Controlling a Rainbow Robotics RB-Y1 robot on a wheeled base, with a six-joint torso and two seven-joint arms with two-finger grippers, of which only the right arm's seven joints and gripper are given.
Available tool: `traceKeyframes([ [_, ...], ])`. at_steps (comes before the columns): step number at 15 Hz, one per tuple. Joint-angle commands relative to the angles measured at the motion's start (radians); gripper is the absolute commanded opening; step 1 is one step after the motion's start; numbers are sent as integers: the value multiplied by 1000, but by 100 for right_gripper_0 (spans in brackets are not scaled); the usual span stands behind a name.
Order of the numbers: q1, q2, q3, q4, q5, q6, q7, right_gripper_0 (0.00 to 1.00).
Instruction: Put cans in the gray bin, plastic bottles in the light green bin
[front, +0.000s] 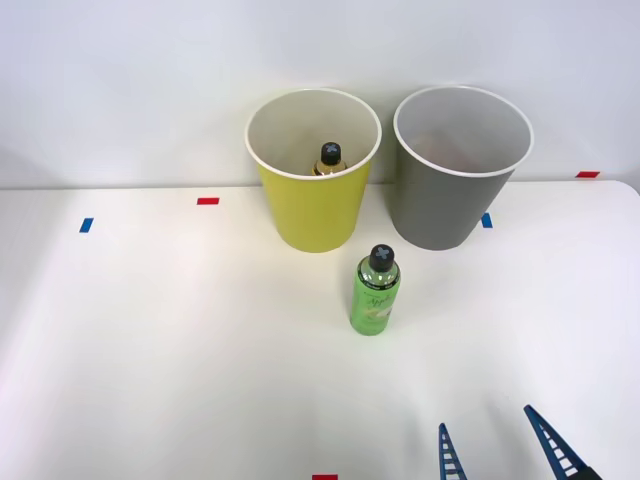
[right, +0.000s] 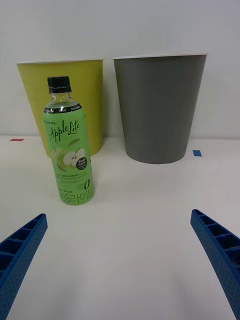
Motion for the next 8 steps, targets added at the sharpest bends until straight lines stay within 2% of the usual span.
traceKeyframes([
  [1,0,0,0,0,0,0,0,100],
  [8,0,0,0,0,0,0,0,100],
])
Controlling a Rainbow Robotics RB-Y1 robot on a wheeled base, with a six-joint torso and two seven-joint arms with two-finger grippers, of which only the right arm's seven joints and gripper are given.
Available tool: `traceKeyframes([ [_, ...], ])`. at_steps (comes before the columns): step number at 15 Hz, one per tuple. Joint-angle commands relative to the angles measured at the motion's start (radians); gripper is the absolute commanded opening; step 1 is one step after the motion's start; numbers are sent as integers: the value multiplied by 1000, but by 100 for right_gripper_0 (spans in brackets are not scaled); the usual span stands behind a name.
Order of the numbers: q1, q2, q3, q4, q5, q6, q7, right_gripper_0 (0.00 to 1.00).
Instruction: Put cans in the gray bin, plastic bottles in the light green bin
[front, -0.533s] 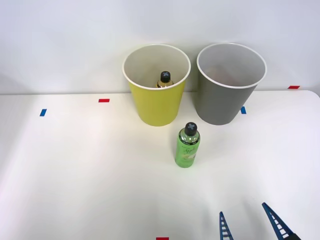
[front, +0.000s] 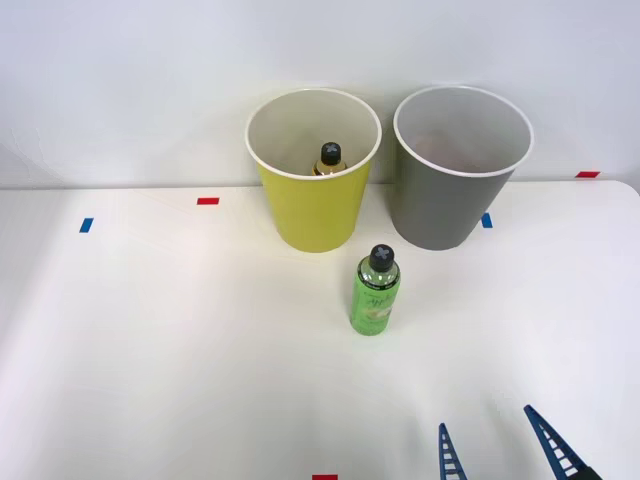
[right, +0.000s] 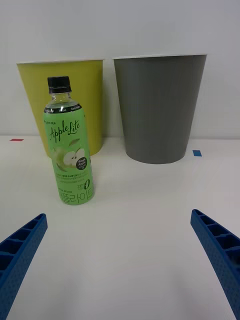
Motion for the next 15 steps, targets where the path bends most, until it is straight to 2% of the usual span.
traceKeyframes([
  [1,0,0,0,0,0,0,0,100],
  [15,0,0,0,0,0,0,0,100],
])
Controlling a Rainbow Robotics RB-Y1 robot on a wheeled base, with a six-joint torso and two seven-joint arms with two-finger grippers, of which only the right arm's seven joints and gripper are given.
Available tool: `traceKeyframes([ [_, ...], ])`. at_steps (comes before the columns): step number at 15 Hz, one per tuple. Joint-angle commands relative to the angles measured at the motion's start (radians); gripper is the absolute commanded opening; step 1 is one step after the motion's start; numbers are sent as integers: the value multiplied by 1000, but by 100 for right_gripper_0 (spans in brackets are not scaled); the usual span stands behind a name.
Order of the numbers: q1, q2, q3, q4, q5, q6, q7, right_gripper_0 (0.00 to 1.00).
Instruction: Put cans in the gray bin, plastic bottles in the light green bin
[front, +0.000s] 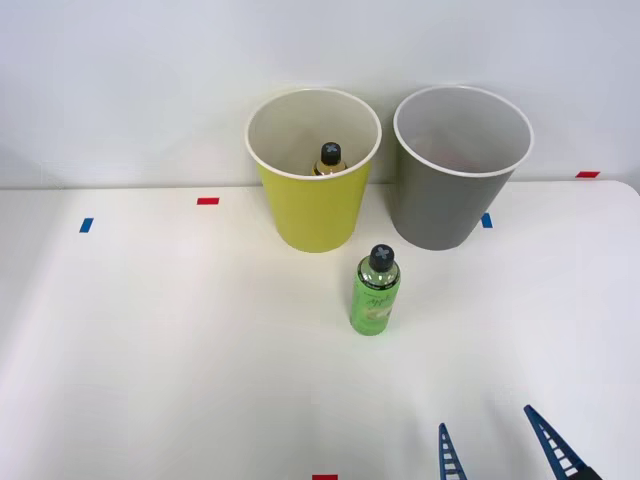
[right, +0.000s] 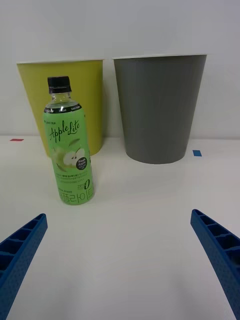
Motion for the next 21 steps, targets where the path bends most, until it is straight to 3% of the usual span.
traceKeyframes([
  [1,0,0,0,0,0,0,0,100],
  [18,0,0,0,0,0,0,0,100],
  [21,-28,-6,-2,69,0,-54,6,100],
])
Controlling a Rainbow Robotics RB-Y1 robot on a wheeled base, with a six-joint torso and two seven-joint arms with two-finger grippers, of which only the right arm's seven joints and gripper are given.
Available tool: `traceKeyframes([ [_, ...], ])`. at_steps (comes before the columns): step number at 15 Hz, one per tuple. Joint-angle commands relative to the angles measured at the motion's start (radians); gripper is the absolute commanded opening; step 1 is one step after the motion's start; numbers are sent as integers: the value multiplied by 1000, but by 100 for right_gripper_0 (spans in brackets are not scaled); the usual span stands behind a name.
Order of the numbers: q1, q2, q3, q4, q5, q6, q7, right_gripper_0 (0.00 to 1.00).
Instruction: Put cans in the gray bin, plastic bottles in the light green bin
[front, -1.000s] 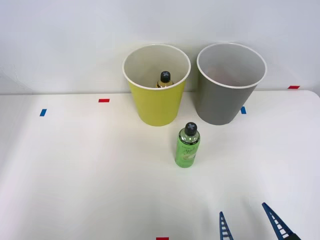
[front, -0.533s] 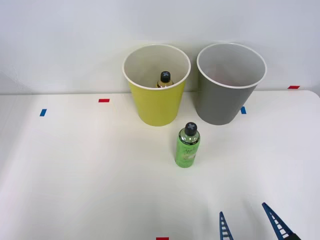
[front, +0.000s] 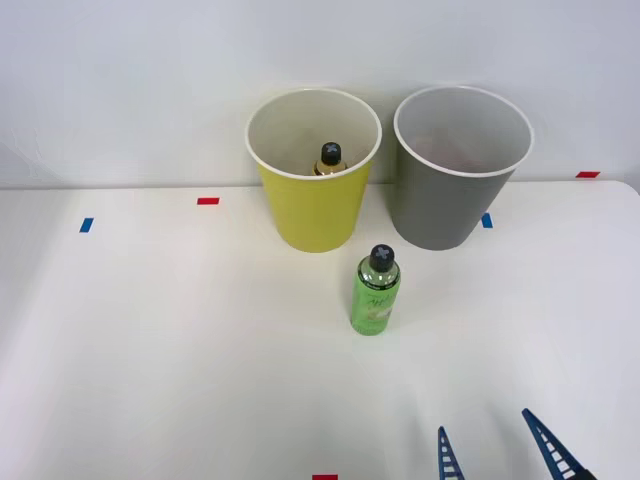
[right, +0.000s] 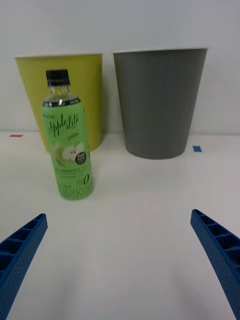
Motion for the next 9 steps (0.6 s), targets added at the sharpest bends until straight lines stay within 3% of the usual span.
traceKeyframes([
  [1,-18,-13,0,39,-1,-84,8,100],
  [9,-134,-125,78,39,-93,-96,51,100],
])
